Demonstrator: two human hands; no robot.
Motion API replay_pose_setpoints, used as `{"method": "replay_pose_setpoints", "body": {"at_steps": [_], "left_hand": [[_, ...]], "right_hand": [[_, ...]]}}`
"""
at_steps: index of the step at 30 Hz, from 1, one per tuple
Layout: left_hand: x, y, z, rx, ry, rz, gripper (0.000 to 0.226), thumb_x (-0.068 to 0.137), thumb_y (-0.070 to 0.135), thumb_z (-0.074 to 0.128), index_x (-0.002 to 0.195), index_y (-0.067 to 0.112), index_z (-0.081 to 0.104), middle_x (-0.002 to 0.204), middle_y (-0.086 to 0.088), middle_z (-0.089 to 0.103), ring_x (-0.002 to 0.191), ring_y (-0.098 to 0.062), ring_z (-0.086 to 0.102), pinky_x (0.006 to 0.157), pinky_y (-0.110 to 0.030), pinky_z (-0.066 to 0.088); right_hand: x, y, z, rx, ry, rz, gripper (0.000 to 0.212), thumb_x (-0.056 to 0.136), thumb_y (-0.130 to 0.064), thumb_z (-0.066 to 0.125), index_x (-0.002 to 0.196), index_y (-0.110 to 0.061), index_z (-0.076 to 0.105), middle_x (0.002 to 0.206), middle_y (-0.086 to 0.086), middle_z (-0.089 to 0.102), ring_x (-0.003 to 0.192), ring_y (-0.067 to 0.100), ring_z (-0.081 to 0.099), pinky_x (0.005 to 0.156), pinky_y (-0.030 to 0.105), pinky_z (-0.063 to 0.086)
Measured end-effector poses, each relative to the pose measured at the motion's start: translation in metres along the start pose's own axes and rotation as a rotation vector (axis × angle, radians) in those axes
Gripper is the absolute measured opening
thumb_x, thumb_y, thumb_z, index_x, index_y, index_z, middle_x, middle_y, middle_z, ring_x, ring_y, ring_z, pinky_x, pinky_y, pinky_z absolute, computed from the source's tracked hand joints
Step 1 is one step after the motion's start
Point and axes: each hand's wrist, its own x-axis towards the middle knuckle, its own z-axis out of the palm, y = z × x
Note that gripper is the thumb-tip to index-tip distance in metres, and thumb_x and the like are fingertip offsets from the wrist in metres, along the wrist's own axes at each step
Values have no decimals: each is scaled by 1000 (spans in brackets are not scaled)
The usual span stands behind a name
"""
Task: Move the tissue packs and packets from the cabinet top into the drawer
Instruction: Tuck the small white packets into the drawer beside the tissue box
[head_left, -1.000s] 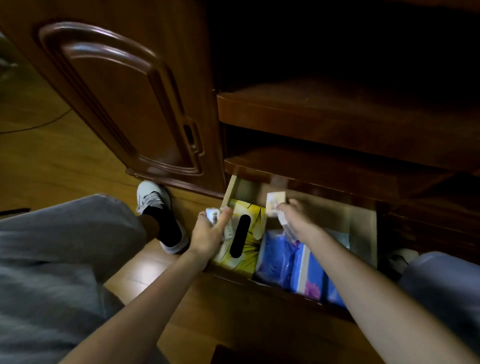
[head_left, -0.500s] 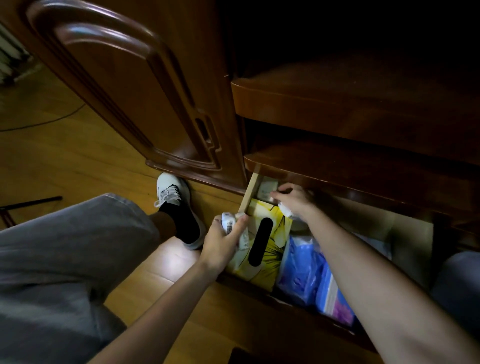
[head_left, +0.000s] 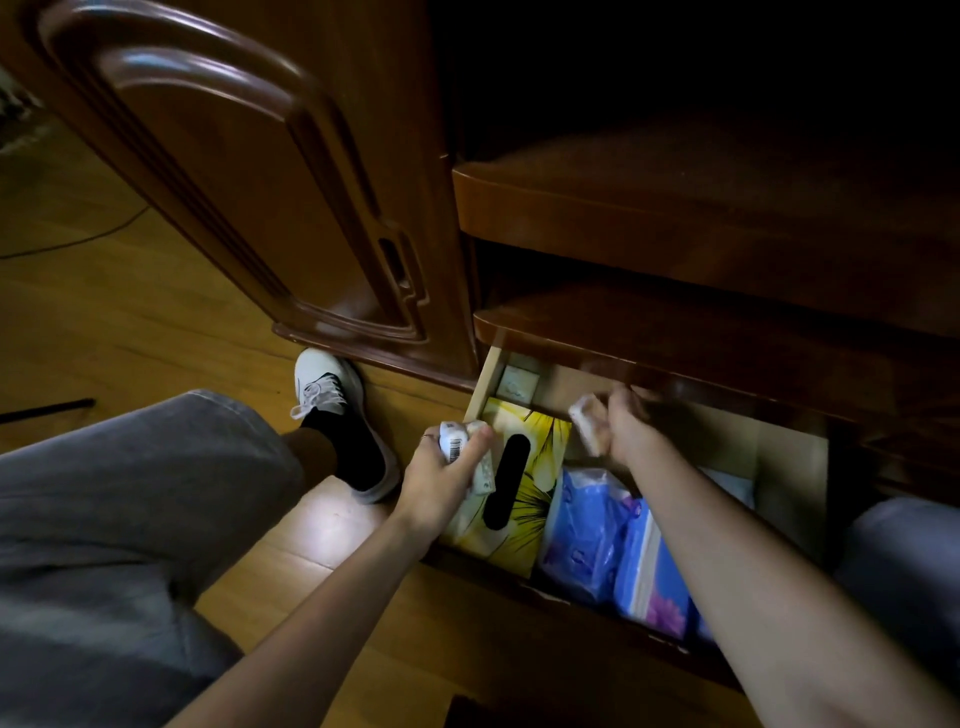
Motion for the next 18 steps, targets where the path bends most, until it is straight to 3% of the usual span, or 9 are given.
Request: {"method": "replay_pose_setpoints", "body": {"at_steps": [3, 5, 8, 11, 15, 18], "left_hand": [[0, -2, 4, -2, -21, 7, 77, 68, 72, 74, 118, 15, 63, 106, -10, 75, 98, -23, 75, 92, -45, 60], [0, -4, 4, 6, -30, 9, 76, 71, 70, 75, 119, 13, 63, 105, -9, 76, 97, -21, 75, 86, -38, 61], [-2, -5, 4, 1, -34, 14, 62, 85, 56, 74, 121, 8, 62, 103, -11, 75, 95, -23, 75, 79, -33, 59], [-2, -5, 4, 8, -21, 22, 55, 89, 51, 72, 121, 7, 61, 105, -14, 75, 95, -25, 75, 80, -37, 61], [-2, -2, 7, -10, -22, 14, 54, 88, 50, 73, 121, 9, 61, 106, -11, 76, 96, -22, 76, 85, -39, 62], [0, -1, 7, -9, -30, 24, 56, 87, 51, 73, 121, 9, 61, 105, -10, 76, 94, -19, 75, 77, -32, 60]], "right_hand": [[3, 10, -19, -30, -147, -28, 39, 98, -32, 57, 129, -8, 59, 112, 14, 65, 94, 26, 63, 84, 36, 54], [9, 18, -22, -40, -145, -121, 40, 95, -10, 61, 135, -9, 56, 128, 17, 62, 111, 27, 62, 96, 37, 53], [13, 24, -17, 118, -5, -215, 48, 95, 4, 59, 140, -11, 52, 133, 19, 58, 103, 24, 61, 87, 32, 53], [17, 25, -11, 141, 54, -243, 50, 92, -1, 66, 139, -13, 51, 129, 18, 61, 97, 23, 62, 79, 32, 54], [16, 25, 5, -259, 30, -378, 41, 89, -3, 71, 127, -15, 62, 128, 12, 65, 106, 25, 63, 83, 33, 54], [9, 19, 12, -500, 191, -437, 34, 93, -31, 67, 125, -20, 62, 124, 8, 65, 109, 27, 62, 84, 37, 50]]}}
